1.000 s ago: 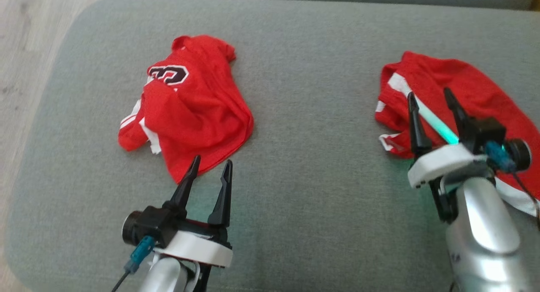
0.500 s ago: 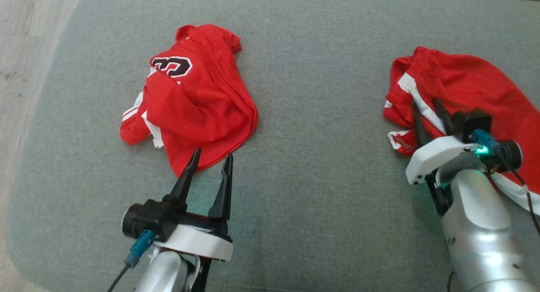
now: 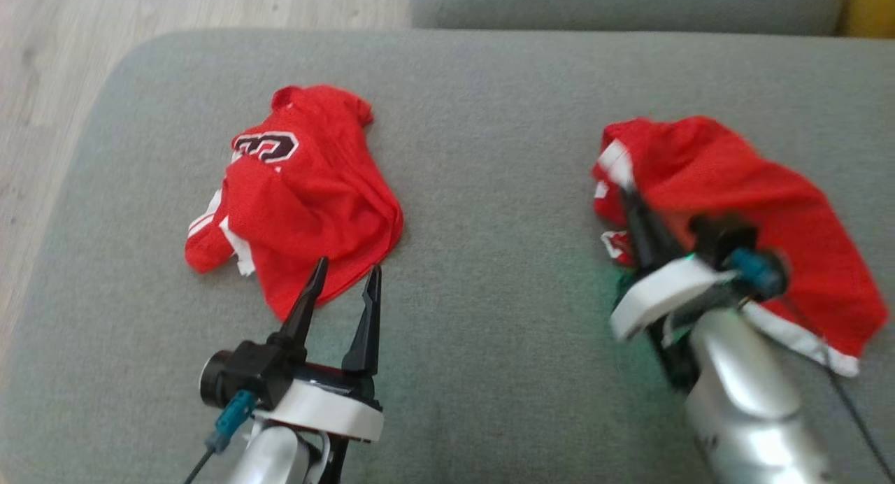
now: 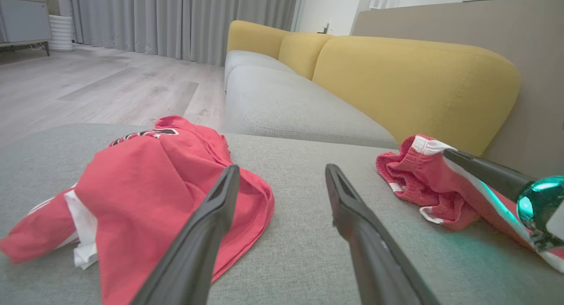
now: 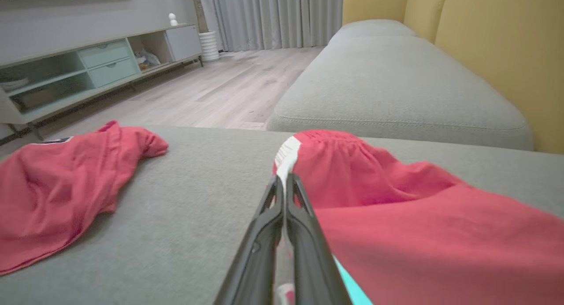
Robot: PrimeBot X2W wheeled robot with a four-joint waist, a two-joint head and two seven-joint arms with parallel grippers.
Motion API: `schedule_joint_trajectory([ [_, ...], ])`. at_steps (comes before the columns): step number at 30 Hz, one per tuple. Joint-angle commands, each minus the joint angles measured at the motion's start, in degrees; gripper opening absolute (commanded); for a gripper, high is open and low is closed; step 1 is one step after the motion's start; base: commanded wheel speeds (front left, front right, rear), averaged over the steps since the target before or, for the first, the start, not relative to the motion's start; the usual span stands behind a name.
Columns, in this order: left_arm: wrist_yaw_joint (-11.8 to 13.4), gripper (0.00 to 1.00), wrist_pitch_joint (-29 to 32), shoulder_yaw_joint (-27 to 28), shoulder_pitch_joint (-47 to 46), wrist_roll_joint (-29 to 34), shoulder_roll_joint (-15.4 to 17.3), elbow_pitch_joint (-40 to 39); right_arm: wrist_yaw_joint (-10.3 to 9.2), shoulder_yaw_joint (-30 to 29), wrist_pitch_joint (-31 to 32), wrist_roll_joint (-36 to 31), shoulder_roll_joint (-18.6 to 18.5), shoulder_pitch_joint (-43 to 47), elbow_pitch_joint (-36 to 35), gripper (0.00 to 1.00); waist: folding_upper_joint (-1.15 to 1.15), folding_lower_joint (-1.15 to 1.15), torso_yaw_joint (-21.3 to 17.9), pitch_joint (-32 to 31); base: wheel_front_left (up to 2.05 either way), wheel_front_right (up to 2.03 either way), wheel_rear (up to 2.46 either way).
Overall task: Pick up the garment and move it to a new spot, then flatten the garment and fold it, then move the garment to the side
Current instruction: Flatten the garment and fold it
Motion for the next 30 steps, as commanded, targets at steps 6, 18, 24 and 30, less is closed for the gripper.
schedule_joint_trajectory([
  [6,0.37,1.0,-0.55,2.31,0.74,-0.57,-0.06,-1.42,-0.04,13.29,1.43,6.68,0.11,5.64,-7.57,0.0,0.0,0.01,-2.04,-3.56,0.0,0.0,0.0],
  [18,0.46,1.0,-0.55,2.78,2.11,-0.44,-0.06,-1.58,-0.04,25.92,7.32,11.25,0.11,11.04,-11.43,0.0,0.0,0.01,-2.71,-4.83,0.0,0.0,0.0],
  [24,0.58,1.0,-0.55,2.99,2.39,-0.22,-0.06,-2.0,-0.04,20.94,4.29,9.22,0.11,11.66,-10.9,1.0,0.0,0.01,-3.47,-4.87,0.0,0.0,0.0],
  [30,0.63,1.0,-0.55,3.56,2.69,-0.04,-0.06,-2.38,-0.04,11.14,0.88,4.85,0.11,14.2,-14.3,1.0,0.0,0.01,-5.66,-5.25,0.0,0.0,0.0],
])
